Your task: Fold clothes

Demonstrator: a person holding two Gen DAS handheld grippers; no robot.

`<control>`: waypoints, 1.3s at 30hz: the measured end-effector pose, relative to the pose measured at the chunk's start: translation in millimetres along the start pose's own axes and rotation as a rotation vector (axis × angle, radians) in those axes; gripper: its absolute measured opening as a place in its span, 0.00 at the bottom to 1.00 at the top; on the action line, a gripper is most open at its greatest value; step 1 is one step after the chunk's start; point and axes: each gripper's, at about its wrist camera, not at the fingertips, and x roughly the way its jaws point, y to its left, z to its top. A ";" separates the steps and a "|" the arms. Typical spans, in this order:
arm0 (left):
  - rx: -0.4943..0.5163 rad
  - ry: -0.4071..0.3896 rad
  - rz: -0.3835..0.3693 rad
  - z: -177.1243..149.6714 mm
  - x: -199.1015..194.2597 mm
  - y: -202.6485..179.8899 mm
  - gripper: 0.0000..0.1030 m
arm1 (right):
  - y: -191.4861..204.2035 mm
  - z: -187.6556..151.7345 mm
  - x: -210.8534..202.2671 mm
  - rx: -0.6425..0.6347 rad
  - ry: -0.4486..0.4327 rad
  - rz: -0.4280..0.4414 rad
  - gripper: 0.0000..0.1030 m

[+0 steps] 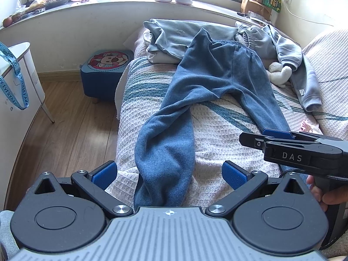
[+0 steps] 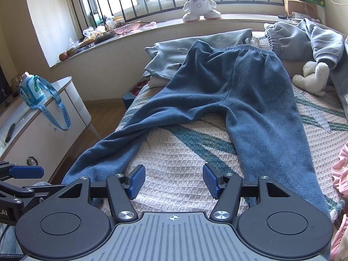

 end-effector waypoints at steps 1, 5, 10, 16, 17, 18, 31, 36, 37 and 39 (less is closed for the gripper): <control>0.000 0.000 0.000 0.0 -0.1 0.0 1.00 | 0.2 0.1 0.2 -0.001 0.000 0.000 0.58; 0.001 -0.001 -0.001 0.3 -0.4 -0.1 1.00 | 1.0 -0.1 0.6 -0.003 0.000 0.000 0.58; 0.003 0.002 -0.002 0.6 0.0 -0.5 1.00 | 1.1 -0.1 1.0 -0.005 0.002 0.000 0.58; 0.007 0.006 -0.006 -0.5 0.0 -1.0 1.00 | 1.6 0.1 0.8 -0.006 0.003 0.001 0.58; 0.008 0.006 -0.007 -0.6 0.0 -1.1 1.00 | 1.5 0.1 0.8 -0.006 0.003 0.001 0.58; 0.008 0.007 -0.007 -0.7 0.0 -1.1 1.00 | 1.5 0.0 0.8 -0.006 0.003 0.002 0.58; 0.011 0.007 -0.009 -0.5 0.7 -1.9 1.00 | 1.1 0.1 1.5 -0.002 0.002 0.002 0.58; 0.011 0.007 -0.008 -0.5 0.5 -2.4 1.00 | 0.8 -0.1 1.7 -0.001 0.002 0.002 0.58; 0.011 0.007 -0.008 -0.5 0.5 -2.4 1.00 | 0.8 -0.2 1.7 0.000 0.003 0.002 0.58; 0.012 0.006 -0.008 -0.6 0.0 -2.2 1.00 | 0.8 -0.3 1.5 -0.001 0.003 0.002 0.58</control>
